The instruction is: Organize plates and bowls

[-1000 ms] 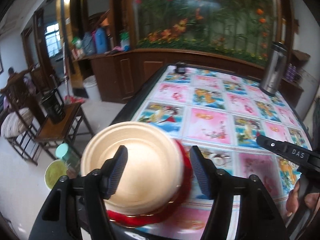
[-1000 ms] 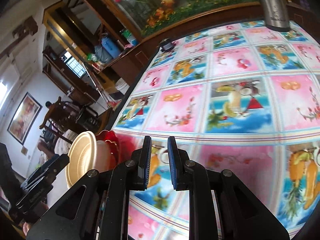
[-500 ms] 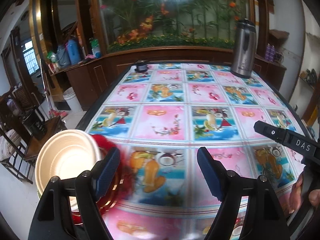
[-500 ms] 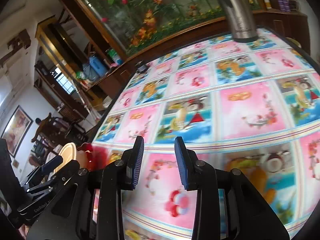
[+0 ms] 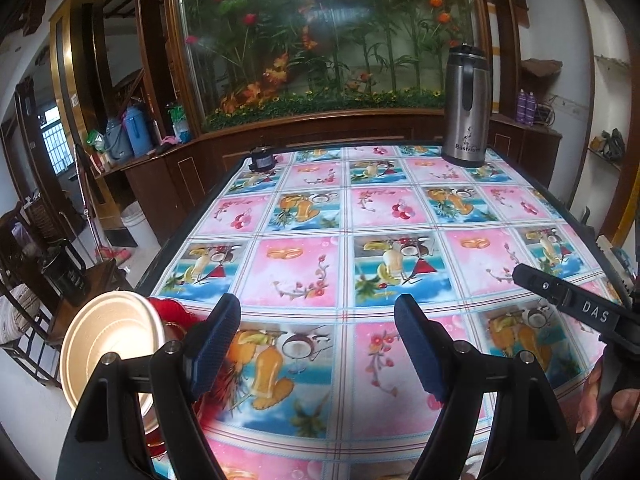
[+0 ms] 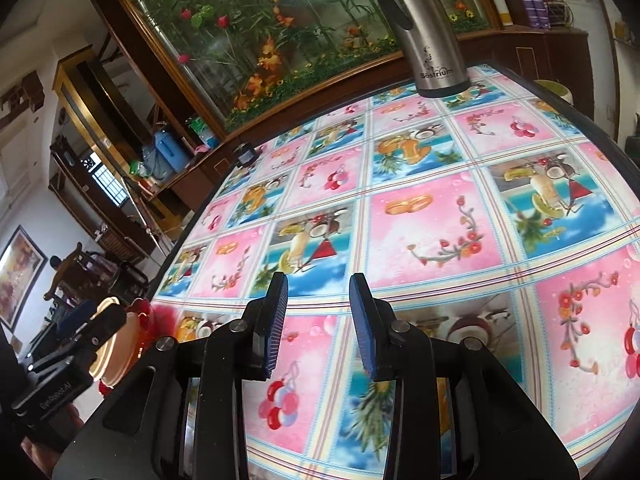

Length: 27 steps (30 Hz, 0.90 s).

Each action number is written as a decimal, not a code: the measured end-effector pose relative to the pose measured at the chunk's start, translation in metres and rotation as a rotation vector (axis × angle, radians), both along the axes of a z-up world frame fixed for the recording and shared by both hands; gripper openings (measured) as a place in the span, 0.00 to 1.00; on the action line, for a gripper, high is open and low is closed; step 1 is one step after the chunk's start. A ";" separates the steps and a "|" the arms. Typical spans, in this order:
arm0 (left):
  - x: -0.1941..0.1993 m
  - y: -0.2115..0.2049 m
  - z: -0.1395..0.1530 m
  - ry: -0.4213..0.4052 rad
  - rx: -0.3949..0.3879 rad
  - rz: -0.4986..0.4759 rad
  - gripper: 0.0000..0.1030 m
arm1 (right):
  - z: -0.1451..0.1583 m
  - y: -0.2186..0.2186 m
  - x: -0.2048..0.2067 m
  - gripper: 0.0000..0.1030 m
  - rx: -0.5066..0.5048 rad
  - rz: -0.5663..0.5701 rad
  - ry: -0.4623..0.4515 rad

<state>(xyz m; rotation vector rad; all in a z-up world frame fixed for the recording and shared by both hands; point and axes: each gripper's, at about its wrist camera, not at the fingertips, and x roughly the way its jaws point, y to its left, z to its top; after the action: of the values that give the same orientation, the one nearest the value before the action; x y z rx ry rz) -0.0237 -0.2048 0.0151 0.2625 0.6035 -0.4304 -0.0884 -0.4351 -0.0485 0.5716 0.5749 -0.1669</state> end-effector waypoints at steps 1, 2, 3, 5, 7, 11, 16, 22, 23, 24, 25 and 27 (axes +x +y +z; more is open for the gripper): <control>0.000 -0.002 0.000 0.001 0.000 -0.001 0.77 | -0.001 -0.001 0.000 0.31 -0.002 -0.001 0.003; 0.001 -0.004 -0.001 0.003 0.001 -0.003 0.77 | -0.002 -0.002 0.001 0.31 -0.002 -0.002 0.006; 0.001 -0.005 -0.001 0.004 0.003 -0.006 0.77 | -0.003 -0.003 0.001 0.31 0.001 -0.003 0.008; 0.002 -0.009 -0.003 0.005 0.008 -0.008 0.77 | -0.005 -0.005 0.002 0.31 0.006 -0.007 0.011; 0.003 -0.011 -0.003 0.008 0.010 -0.010 0.77 | -0.008 -0.009 0.003 0.31 0.009 -0.011 0.014; 0.006 -0.015 -0.006 0.010 0.017 -0.009 0.77 | -0.014 -0.013 0.006 0.31 0.022 -0.020 0.015; 0.012 -0.020 -0.010 0.024 0.024 -0.009 0.77 | -0.020 -0.015 0.009 0.31 0.022 -0.025 0.017; 0.016 -0.024 -0.013 0.033 0.026 -0.015 0.77 | -0.025 -0.017 0.012 0.31 0.023 -0.024 0.019; 0.016 -0.025 -0.014 0.036 0.026 -0.016 0.77 | -0.026 -0.018 0.013 0.31 0.029 -0.026 0.022; 0.017 -0.026 -0.015 0.038 0.025 -0.017 0.77 | -0.027 -0.019 0.013 0.31 0.035 -0.026 0.023; 0.017 -0.026 -0.015 0.040 0.025 -0.017 0.77 | -0.028 -0.019 0.013 0.31 0.039 -0.027 0.024; 0.018 -0.027 -0.016 0.044 0.025 -0.020 0.77 | -0.030 -0.021 0.014 0.31 0.046 -0.029 0.024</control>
<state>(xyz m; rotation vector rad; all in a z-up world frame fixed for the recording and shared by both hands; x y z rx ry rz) -0.0061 -0.2321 -0.0008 0.2838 0.6501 -0.4495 -0.0746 -0.4559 -0.0785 0.6237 0.5956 -0.1886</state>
